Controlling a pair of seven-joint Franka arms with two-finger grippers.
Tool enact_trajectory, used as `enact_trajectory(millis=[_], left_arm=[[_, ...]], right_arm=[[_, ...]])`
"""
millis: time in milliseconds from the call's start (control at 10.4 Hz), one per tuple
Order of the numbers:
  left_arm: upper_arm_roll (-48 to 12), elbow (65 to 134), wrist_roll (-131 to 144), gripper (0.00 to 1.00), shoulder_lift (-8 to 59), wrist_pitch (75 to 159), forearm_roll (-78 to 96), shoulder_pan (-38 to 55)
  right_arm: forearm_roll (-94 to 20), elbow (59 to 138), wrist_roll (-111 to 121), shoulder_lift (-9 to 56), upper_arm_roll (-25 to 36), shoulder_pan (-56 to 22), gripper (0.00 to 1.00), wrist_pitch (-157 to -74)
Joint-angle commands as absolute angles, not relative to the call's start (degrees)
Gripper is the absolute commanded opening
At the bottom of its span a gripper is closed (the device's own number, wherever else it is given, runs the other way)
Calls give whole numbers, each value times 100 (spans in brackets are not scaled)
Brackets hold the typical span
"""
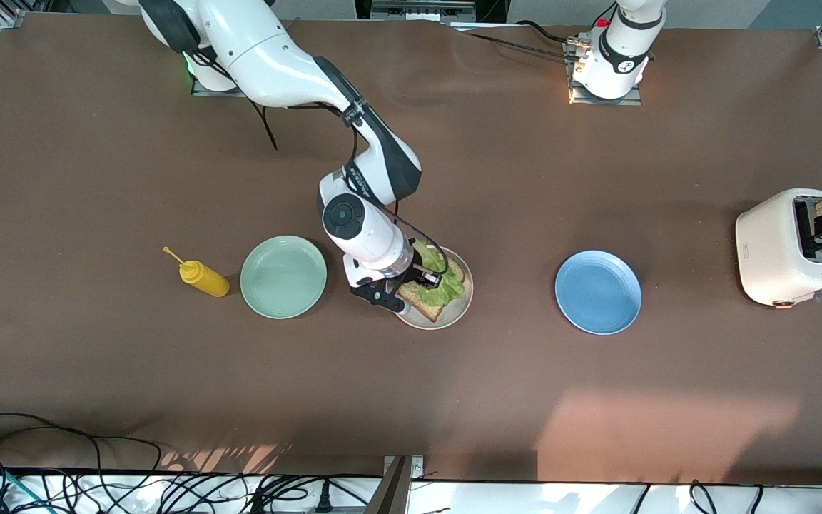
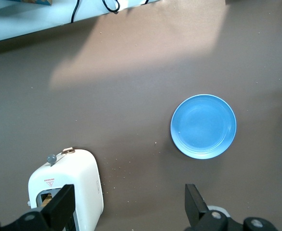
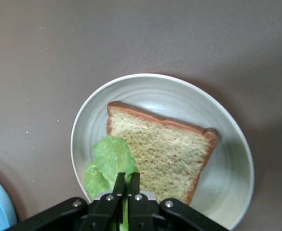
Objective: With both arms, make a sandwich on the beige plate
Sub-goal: 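Lower the lettuce onto the toast with the right gripper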
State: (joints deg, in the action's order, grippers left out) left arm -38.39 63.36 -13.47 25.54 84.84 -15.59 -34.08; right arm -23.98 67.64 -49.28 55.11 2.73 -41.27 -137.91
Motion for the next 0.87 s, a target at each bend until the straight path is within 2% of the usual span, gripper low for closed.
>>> enact_trajectory(millis=[0, 193, 290, 386, 483, 773], left_arm=[[-3876, 6354, -1354, 100, 2522, 8420, -1494, -3401], [-3876, 6354, -1354, 100, 2522, 8385, -1494, -3401], [-3876, 6354, -1354, 100, 2514, 8376, -1494, -3401], [-3885, 6354, -1354, 100, 2514, 8376, -1485, -3393], [-3885, 6354, -1354, 100, 2514, 8376, -1485, -3393], [-3876, 6354, -1362, 100, 2514, 8367, -1485, -3401]], right_arm=[[-2487, 6803, -4887, 5572, 211, -4122, 0, -14036], [-2479, 6803, -4843, 5555, 220, -4096, 0, -14027], [-2470, 6803, -4808, 5555, 228, -4087, 12, -14027], [-2452, 6803, -4616, 5563, 237, -4070, 79, -14027], [-2409, 6803, -4353, 5555, 246, -4078, 100, -14036], [-2391, 6803, -3598, 5537, 395, -4069, 100, -13949]])
